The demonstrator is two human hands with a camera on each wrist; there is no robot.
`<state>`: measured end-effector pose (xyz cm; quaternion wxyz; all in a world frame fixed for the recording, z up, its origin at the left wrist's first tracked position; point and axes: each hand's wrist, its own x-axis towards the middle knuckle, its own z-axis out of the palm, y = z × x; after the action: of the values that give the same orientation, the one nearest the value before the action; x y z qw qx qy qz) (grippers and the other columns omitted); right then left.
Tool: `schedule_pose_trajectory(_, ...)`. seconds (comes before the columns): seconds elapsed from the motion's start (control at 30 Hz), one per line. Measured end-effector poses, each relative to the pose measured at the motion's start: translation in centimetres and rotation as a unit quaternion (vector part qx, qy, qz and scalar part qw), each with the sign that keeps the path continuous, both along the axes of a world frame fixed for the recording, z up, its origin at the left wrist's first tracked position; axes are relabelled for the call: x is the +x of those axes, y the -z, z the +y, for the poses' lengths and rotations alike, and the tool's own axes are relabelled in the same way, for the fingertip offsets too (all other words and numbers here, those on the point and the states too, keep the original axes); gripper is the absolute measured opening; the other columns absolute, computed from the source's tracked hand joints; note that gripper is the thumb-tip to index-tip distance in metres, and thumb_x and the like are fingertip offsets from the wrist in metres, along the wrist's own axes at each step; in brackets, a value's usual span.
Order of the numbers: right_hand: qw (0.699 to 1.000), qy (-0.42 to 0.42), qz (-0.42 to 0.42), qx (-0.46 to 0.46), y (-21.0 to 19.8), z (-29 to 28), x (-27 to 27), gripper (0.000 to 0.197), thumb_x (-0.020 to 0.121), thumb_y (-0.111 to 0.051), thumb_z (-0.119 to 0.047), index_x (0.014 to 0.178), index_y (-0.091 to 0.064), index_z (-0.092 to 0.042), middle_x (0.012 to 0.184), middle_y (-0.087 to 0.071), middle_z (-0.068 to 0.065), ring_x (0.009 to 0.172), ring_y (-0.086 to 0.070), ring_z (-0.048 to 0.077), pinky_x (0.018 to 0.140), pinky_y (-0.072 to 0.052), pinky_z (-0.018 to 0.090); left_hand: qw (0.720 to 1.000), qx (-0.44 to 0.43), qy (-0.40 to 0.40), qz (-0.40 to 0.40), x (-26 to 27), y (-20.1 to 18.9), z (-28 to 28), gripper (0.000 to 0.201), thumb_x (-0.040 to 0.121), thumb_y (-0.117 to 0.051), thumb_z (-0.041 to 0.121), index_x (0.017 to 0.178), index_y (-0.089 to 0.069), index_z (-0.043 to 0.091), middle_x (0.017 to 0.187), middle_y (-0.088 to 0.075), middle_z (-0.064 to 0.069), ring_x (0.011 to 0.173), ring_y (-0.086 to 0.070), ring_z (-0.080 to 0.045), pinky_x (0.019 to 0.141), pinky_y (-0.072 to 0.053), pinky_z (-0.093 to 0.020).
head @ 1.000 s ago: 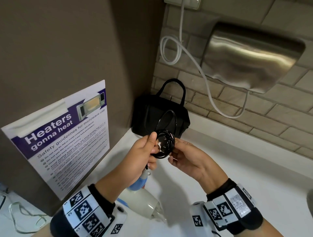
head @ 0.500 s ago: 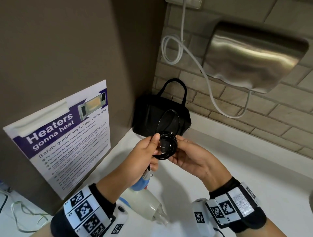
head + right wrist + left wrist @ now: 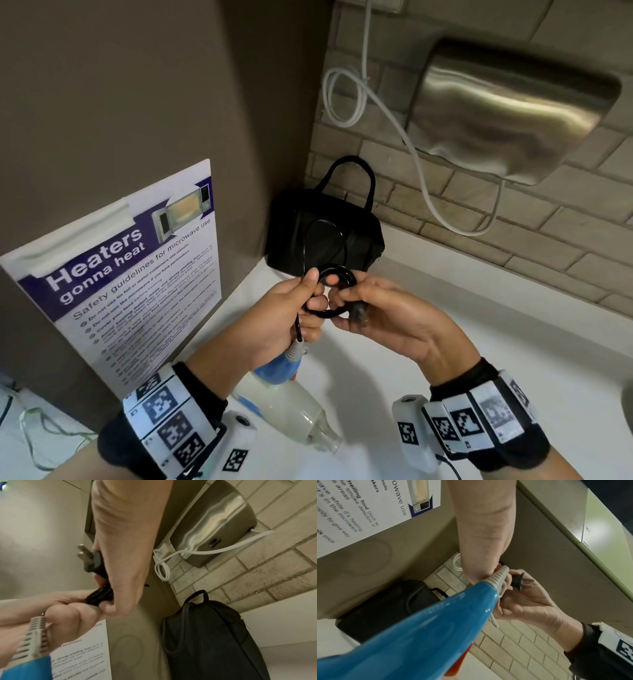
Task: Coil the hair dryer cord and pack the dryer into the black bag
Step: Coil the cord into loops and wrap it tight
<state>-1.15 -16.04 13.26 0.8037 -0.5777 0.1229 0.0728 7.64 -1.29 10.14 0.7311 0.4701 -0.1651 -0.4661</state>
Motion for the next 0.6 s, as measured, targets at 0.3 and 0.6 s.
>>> schedule_pose_trajectory(0.3,0.941,-0.023,-0.029,-0.336,-0.6,0.6,-2.1,0.055,0.083,-0.055,-0.011,0.132,-0.048,-0.036,0.128,-0.06,-0.005,0.107,-0.064,0.018,0.091,-0.054,0.038,0.998,-0.001,-0.044,0.052,0.6,0.5,-0.1,0.038,0.1,-0.04,0.037,0.068,-0.042,0.016,0.057,-0.032,0.005,0.045,-0.027,-0.007,0.044,-0.029,-0.019)
schedule_pose_trajectory(0.6,0.918,0.027,0.003,-0.395,-1.6,1.4,-6.9,0.041,0.085,-0.04,-0.014,0.115,-0.062,-0.031,0.068,-0.063,-0.01,0.058,-0.05,0.007,0.058,-0.041,0.017,0.994,-0.011,-0.071,0.08,1.3,0.8,-0.2,0.038,0.1,-0.039,0.037,0.068,-0.042,0.016,0.055,-0.033,0.006,0.042,-0.028,-0.007,0.042,-0.03,-0.019)
